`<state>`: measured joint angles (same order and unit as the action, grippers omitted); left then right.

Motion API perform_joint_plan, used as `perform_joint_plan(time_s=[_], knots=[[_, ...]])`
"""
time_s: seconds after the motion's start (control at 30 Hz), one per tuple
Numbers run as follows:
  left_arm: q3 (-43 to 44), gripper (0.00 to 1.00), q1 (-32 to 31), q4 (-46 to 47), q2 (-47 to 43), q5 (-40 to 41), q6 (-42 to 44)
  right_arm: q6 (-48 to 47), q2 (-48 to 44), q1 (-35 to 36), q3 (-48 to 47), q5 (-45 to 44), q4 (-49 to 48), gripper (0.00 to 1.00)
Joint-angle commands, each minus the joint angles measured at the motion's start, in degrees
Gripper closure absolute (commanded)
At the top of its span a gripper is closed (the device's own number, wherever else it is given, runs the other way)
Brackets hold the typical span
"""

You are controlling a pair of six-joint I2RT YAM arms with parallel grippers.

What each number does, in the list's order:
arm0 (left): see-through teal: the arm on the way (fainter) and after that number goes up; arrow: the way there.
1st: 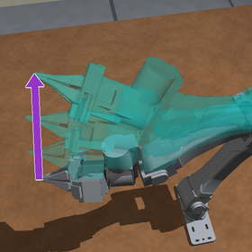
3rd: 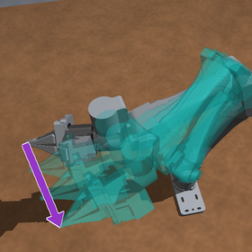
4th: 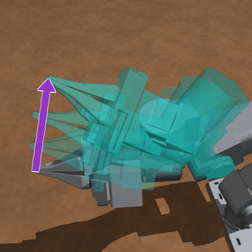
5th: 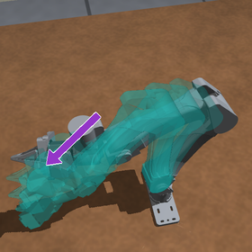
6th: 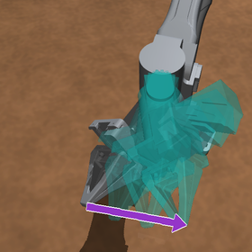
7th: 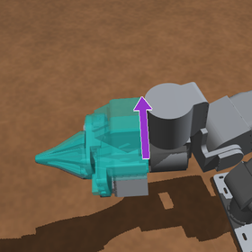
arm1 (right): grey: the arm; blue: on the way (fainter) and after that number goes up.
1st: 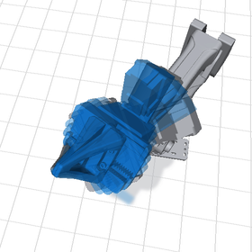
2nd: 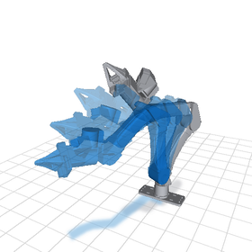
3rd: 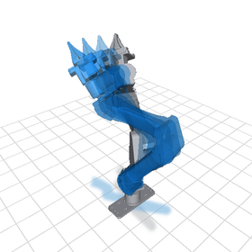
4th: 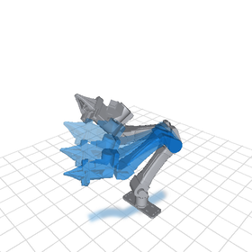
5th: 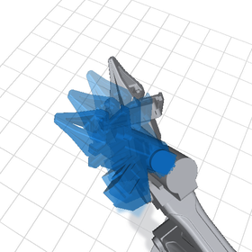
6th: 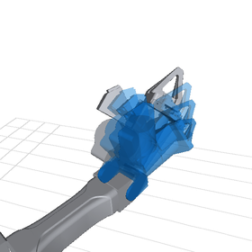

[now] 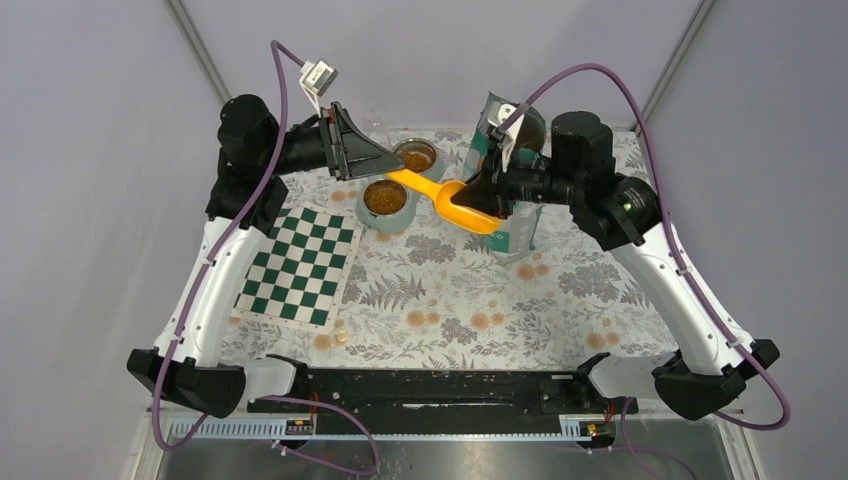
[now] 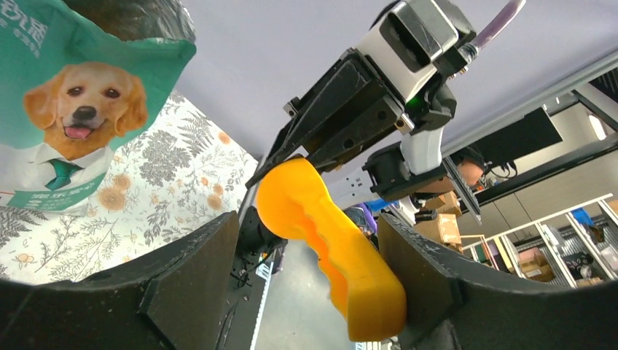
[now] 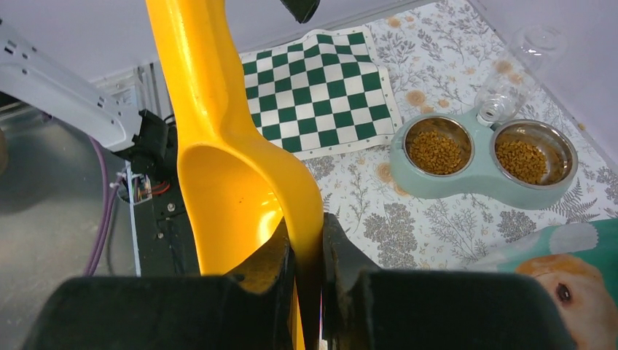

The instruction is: Serve the pet food

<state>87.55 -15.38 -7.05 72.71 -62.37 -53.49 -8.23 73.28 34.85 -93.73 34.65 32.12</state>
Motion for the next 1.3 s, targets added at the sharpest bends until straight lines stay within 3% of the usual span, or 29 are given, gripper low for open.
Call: perform_joint_plan(time_s=[0.0, 0.17, 0.5, 0.8, 0.97, 1.2, 1.27], knots=[[0.2, 0.29, 0.3, -1.0, -2.8, -5.5, 2.0, -6.5, 2.3, 0.3, -5.6, 3.6, 6.4, 1.00], [-0.5, 0.29, 0.3, -0.9, -3.7, -5.5, 2.5, -5.9, 6.5, 0.4, -10.6, 3.5, 10.4, 1.00], [-1.1, 0.34, 0.2, -2.8, -2.9, -3.6, 4.2, 1.5, 9.4, 0.7, -12.2, 2.3, 5.5, 1.00], [-1.7, 0.50, -0.3, -3.6, -2.8, -0.7, 6.0, 4.9, 11.6, 1.7, -13.8, -0.1, 6.0, 1.00], [0.6, 0.61, -0.4, -10.4, -1.6, 0.5, 10.2, 5.5, 13.1, 1.8, -16.5, -1.0, 8.7, 1.00], [1.4, 0.66, -0.4, -11.0, -1.1, 1.4, 10.4, 3.8, 14.2, 2.0, -18.3, 0.3, 12.5, 1.00], [1.6, 0.64, -0.4, -11.0, -0.9, 2.0, 10.3, 3.8, 14.3, 2.1, -18.2, -0.1, 12.7, 1.00]])
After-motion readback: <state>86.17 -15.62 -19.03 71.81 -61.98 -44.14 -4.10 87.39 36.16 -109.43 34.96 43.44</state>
